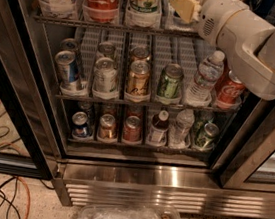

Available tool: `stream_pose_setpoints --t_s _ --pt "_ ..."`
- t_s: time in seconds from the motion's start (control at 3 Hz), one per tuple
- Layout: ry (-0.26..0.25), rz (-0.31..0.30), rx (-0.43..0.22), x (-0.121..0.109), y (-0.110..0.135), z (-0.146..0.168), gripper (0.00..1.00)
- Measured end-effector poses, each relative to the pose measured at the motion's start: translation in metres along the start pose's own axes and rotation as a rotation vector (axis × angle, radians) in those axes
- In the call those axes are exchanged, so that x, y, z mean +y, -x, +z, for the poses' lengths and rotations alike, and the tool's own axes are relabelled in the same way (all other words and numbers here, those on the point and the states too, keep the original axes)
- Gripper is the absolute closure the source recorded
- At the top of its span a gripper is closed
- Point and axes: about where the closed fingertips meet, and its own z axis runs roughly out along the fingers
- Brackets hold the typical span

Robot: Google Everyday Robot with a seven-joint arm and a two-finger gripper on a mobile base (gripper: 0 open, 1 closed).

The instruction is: Pick redbull can from top shelf of fridge

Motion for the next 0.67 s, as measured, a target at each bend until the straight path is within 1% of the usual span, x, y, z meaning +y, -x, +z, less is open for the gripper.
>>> stream_pose_setpoints --t_s 0.33,0.67 --pt "0.000 0.000 0.000 0.0000 0.0000 0.0000 0.83" --pt "0.001 0.000 0.000 0.0004 0.0001 0.0002 1.00"
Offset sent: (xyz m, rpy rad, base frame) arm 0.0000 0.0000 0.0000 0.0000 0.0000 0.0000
